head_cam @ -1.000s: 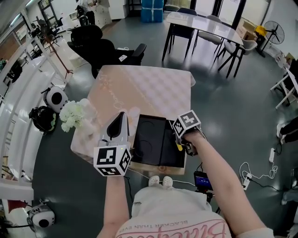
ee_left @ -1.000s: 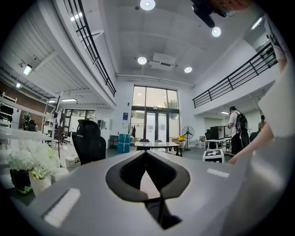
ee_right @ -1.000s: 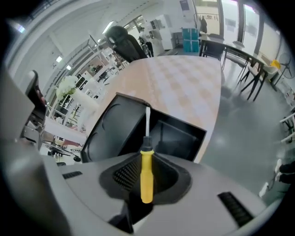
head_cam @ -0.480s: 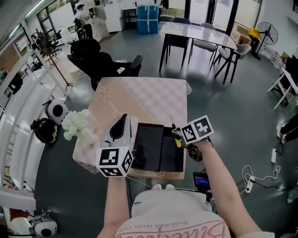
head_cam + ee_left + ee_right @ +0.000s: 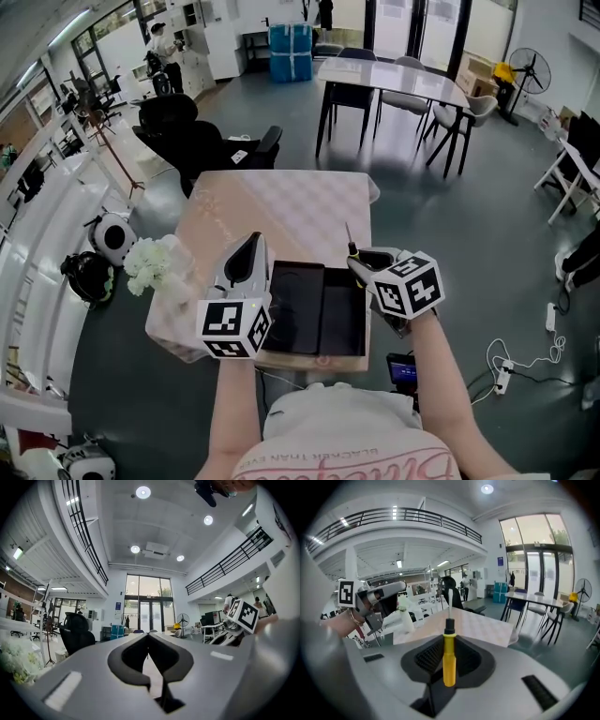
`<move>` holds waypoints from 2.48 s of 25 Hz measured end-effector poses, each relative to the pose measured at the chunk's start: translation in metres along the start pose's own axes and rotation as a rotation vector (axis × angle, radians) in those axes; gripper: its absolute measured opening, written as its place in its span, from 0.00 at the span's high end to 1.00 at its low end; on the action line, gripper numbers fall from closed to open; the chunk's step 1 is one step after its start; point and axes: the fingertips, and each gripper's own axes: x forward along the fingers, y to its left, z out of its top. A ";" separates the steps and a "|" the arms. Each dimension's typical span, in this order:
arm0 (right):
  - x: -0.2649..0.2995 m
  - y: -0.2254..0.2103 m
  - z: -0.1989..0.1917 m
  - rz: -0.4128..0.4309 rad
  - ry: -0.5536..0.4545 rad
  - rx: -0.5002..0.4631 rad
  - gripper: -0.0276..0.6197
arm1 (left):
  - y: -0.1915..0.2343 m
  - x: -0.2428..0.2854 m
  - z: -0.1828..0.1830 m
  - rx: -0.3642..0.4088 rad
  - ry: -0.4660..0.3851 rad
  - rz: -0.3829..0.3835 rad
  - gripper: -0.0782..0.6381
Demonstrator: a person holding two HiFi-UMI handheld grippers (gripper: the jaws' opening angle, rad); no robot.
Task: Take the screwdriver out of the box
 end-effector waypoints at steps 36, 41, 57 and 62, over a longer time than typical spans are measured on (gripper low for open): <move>-0.182 -0.026 0.149 -0.495 -0.659 -0.262 0.84 | 0.009 -0.010 0.132 0.084 -0.268 0.071 0.88; -0.196 -0.015 0.176 -0.461 -0.685 -0.264 0.84 | 0.009 -0.009 0.161 0.091 -0.295 0.070 0.88; -0.181 -0.020 0.161 -0.442 -0.639 -0.213 0.84 | -0.008 -0.006 0.155 0.105 -0.273 0.023 0.88; -0.180 -0.023 0.158 -0.437 -0.638 -0.198 0.84 | -0.009 -0.003 0.150 0.102 -0.268 0.023 0.88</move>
